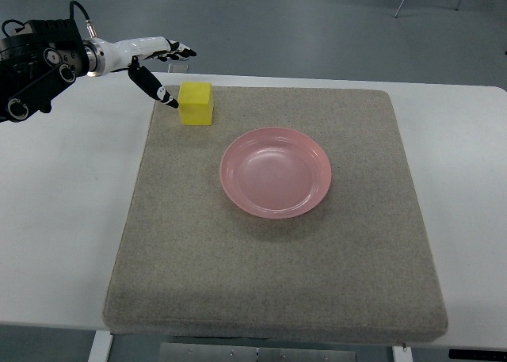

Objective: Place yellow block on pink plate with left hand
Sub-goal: 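Reach the left hand toward the yellow cube, fingers lowering beside it, then close the left hand fingers around the yellow cube and lift it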

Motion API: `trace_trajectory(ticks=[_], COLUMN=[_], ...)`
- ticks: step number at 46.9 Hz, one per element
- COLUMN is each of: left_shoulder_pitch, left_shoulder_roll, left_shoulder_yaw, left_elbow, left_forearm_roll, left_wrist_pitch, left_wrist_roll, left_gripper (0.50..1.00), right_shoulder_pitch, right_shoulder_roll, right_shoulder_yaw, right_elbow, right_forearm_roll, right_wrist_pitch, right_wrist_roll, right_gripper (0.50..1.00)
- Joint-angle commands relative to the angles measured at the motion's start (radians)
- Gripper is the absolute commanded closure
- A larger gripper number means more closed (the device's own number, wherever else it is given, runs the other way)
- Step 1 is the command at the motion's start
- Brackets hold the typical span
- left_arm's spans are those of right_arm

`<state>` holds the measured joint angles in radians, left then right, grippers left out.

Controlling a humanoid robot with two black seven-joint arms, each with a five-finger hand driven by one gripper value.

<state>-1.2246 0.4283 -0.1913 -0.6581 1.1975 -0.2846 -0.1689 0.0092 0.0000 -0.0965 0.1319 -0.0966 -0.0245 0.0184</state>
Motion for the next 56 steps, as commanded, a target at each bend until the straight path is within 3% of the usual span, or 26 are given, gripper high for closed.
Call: trace_trajectory(ticks=[1, 20, 38, 42, 49, 52, 56], left_shoulder_pitch=[0.0, 0.007, 0.01, 0.01, 0.01, 0.01, 0.008], left_shoulder_roll=[-0.023, -0.128, -0.144, -0.144, -0.151, -0.151, -0.151], left_shoulder_yaw=[0.01, 0.03, 0.104, 0.104, 0.107, 0.11, 0.11], left_elbow=[0.0, 0.084, 0.104, 0.107, 0.117, 0.118, 0.118], left_forearm_roll=[0.036, 0.198, 0.202, 0.202, 0.202, 0.202, 0.202], left_wrist_pitch=[0.031, 0.113, 0.119, 0.119, 0.119, 0.119, 0.12], left_wrist_roll=[0.0, 0.006, 0.017, 0.019, 0.019, 0.019, 0.02], left_gripper=[0.508, 0.51, 0.536, 0.576, 0.737, 0.838, 0.902], right_shoulder_pitch=[0.0, 0.0, 0.0, 0.0, 0.0, 0.0, 0.0], right_shoulder_roll=[0.0, 0.0, 0.0, 0.0, 0.0, 0.0, 0.0], right_shoulder_yaw=[0.0, 0.0, 0.0, 0.0, 0.0, 0.0, 0.0], right_elbow=[0.0, 0.0, 0.0, 0.0, 0.0, 0.0, 0.0], right_forearm_roll=[0.0, 0.0, 0.0, 0.0, 0.0, 0.0, 0.0], right_wrist_pitch=[0.0, 0.0, 0.0, 0.0, 0.0, 0.0, 0.0], right_wrist_roll=[0.0, 0.0, 0.0, 0.0, 0.0, 0.0, 0.0], right_gripper=[0.576, 0.576, 0.576, 0.576, 0.576, 0.576, 0.576])
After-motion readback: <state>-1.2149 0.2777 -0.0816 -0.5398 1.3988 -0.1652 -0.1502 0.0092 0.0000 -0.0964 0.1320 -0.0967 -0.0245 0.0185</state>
